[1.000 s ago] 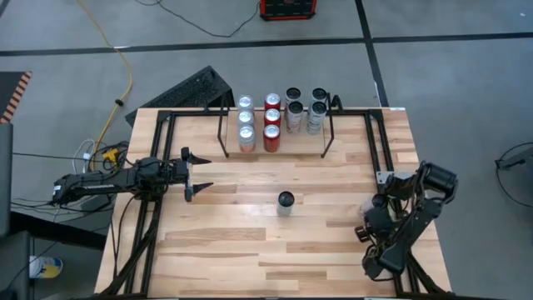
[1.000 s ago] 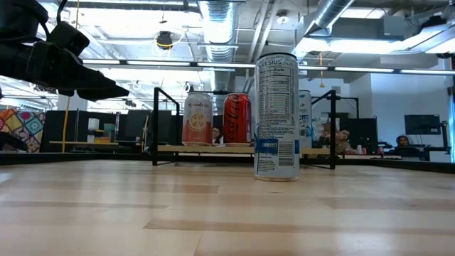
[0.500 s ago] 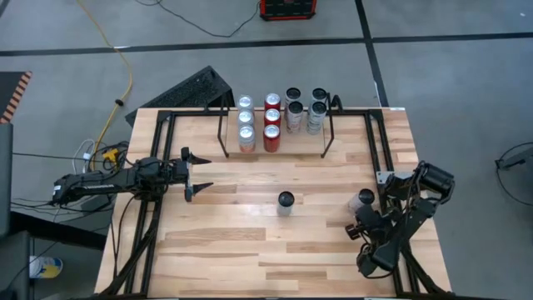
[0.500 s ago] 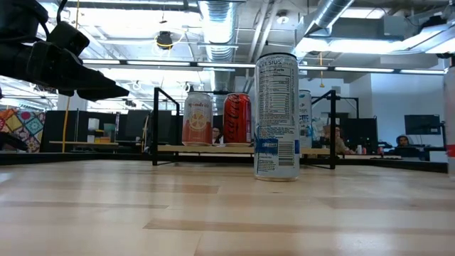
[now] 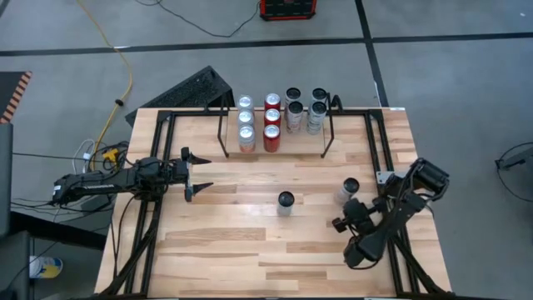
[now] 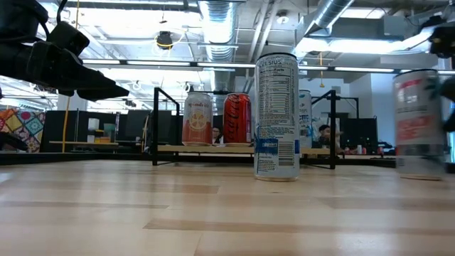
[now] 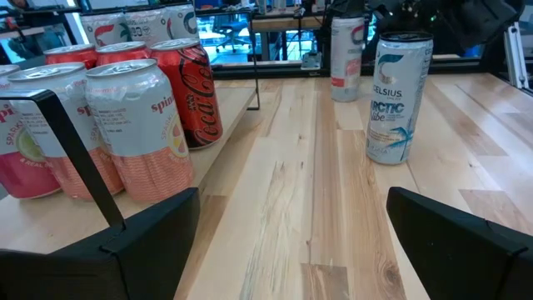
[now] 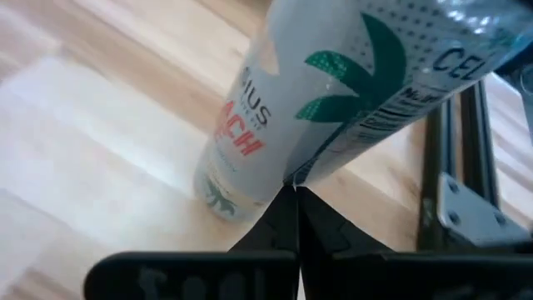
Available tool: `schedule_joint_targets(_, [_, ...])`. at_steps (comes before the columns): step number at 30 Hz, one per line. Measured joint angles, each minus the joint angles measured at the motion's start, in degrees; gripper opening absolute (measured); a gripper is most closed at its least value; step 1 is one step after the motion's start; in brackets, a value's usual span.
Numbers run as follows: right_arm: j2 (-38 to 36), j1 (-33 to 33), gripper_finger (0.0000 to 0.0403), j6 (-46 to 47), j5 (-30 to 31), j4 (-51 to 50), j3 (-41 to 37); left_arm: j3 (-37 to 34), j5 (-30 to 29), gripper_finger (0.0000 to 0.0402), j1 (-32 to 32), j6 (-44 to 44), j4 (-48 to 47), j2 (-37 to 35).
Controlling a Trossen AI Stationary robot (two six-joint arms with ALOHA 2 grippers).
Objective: Place canned beverage on shelf
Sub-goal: Put the white pink soda can on the shelf aligned with the other white pink soda cans
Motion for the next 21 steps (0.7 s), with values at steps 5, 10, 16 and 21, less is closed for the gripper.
schedule_joint_targets(5, [0.0, -4.66, 0.0016, -4.65, 5.7, 1.89, 0.0, 0.0, 0.0, 0.0373, 0.0, 0.01, 0.01, 0.0])
schedule_joint_targets(10, [0.0, -10.35, 0.0016, -10.36, 7.34, 2.98, 0.0, -0.01, -0.01, 0.0373, 0.0, 0.0, 0.0, 0.0])
schedule_joint_targets(16, [0.0, -16.62, 0.0016, -17.79, 9.56, 3.37, 0.0, 0.0, -0.02, 0.0373, 0.0, 0.0, 0.02, 0.0])
schedule_joint_targets(21, [0.0, -20.52, 0.0016, -22.68, 12.11, 3.47, 0.0, 0.0, 0.0, 0.0373, -0.01, 0.0, 0.0, 0.0])
